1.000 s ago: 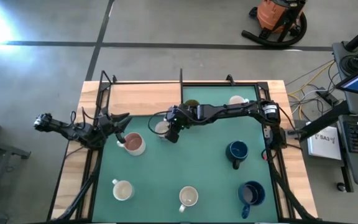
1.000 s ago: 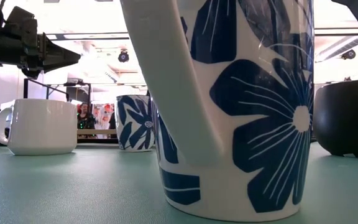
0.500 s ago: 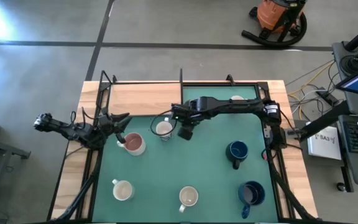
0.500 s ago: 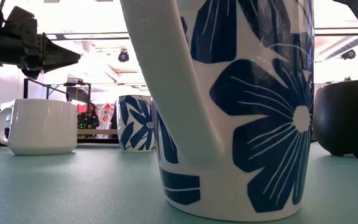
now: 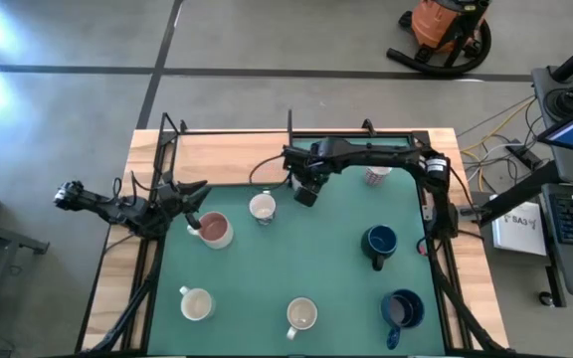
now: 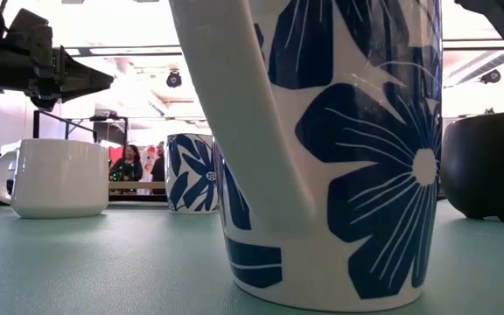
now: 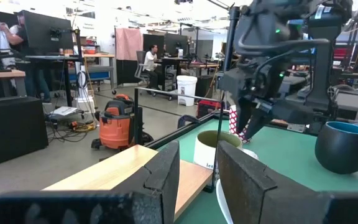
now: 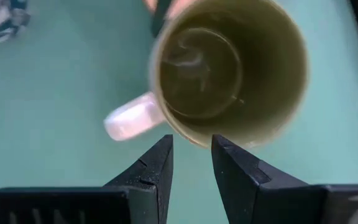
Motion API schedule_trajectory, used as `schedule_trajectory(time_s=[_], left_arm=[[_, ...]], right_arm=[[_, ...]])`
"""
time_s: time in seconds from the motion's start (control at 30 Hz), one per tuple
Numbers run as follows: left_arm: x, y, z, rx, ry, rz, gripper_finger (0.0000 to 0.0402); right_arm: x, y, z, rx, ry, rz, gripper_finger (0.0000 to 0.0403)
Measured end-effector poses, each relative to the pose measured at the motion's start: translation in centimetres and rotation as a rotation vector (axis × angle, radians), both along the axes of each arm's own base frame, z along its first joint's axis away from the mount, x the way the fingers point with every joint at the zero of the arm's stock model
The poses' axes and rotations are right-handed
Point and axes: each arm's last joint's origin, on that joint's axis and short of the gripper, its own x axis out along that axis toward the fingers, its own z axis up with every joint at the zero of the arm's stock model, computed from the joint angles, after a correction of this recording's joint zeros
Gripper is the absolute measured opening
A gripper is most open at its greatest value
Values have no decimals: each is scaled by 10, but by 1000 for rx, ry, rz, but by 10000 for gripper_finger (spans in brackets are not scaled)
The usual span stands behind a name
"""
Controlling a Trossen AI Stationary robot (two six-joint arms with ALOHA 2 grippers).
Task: Place coffee mugs
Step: Move the green mug to the middle of the table
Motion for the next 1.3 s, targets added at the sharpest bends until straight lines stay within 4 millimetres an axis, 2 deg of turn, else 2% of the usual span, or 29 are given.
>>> schedule_trajectory(time_s=[0.2,0.47,0.7,0.9,1.03,1.3], left_arm=[[0,0,0,0,0,0,91],[0,0,0,0,0,-1,91],[0,0,0,0,0,-1,91],[0,0,0,0,0,0,91],[0,0,0,0,0,0,91],[0,0,0,0,0,0,91]], right_arm=[[3,-5,-1,47,-45,106,100],[11,-6,0,42,-139,125,100],[10,-6,-21,37,-131,124,100],[12,-7,-29,10,-172,148,97],[12,-7,-30,2,-177,167,80],[10,-6,-31,11,-155,166,20]])
